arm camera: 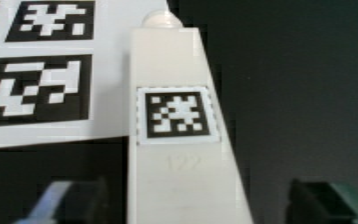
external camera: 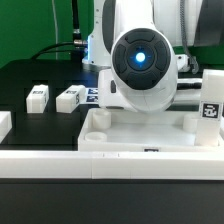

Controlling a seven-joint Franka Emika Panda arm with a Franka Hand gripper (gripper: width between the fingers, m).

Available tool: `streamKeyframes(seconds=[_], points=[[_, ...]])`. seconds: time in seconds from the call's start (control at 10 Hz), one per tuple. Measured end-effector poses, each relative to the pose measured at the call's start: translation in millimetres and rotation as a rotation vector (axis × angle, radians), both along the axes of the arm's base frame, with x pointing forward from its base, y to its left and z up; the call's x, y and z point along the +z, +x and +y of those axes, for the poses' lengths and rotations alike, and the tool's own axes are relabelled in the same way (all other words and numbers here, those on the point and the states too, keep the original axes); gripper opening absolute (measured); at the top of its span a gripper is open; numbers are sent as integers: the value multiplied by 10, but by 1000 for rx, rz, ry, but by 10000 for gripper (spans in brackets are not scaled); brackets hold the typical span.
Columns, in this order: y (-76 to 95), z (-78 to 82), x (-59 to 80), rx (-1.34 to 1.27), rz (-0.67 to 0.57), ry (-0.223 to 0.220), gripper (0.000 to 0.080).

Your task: Assemble desk

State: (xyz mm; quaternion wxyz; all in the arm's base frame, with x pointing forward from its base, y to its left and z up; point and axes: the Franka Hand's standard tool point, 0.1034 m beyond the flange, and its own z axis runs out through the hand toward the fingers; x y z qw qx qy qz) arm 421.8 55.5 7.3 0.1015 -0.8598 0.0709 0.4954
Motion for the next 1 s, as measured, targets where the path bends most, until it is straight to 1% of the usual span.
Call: streamKeyframes(seconds=[0.1, 0.4, 0.5, 0.6, 0.7, 0.8, 0.9, 1.0], points=[[0, 0, 0, 0, 0, 0, 286], [14, -17, 12, 0, -5, 7, 288], [37, -33, 56, 1, -8, 18, 288], [75, -59, 154, 4, -15, 35, 288], [135, -76, 322, 19, -23, 62, 288], [215, -78, 489, 35, -41, 78, 288], [275, -93, 607, 37, -47, 85, 288], [338, -105, 660, 42, -59, 95, 288]])
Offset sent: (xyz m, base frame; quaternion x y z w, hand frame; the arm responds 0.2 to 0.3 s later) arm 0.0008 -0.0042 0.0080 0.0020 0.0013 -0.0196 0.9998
